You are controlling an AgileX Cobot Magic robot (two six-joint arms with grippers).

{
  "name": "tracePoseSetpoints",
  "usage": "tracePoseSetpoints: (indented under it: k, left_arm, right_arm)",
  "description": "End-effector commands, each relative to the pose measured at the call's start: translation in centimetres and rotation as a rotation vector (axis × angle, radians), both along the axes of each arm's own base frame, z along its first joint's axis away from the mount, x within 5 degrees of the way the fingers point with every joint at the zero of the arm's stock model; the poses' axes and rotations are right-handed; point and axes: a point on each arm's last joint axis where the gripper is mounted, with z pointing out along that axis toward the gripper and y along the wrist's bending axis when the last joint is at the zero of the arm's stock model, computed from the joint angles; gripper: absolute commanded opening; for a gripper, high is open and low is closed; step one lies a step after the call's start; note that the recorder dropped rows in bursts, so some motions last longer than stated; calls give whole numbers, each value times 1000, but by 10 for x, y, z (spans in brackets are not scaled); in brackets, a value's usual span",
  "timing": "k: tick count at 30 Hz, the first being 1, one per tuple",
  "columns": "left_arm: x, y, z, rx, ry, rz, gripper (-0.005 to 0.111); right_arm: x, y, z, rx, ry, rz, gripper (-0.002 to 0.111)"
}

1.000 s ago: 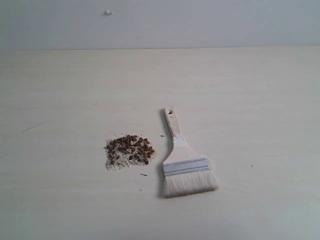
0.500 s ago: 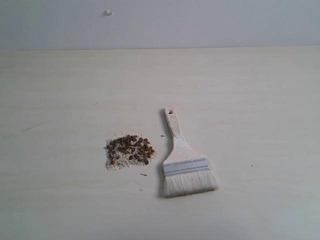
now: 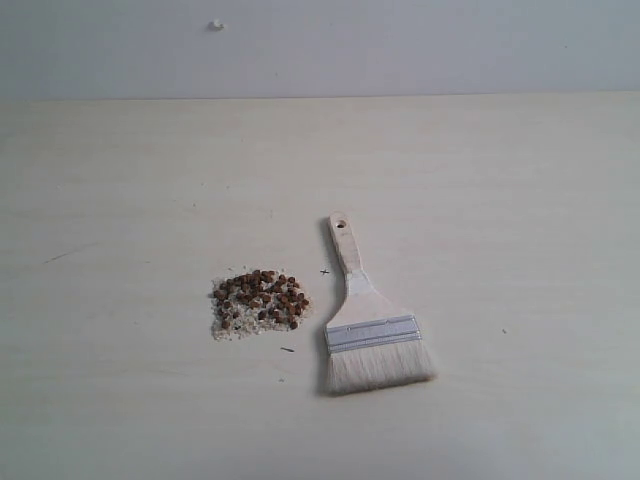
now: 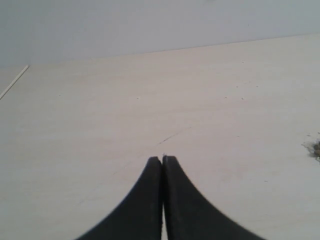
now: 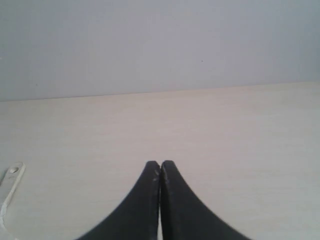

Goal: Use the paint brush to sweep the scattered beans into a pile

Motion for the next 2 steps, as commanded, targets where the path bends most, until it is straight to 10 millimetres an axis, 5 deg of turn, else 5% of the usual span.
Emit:
tracePoseSetpoints:
  k: [1, 2]
  left_arm:
    - [0, 0, 0, -7, -7, -4, 0]
    - [0, 0, 0, -7, -7, -4, 0]
  right_arm:
    - [0, 0, -1, 0, -8, -5, 0]
    - [0, 0, -1, 0, -8, -5, 0]
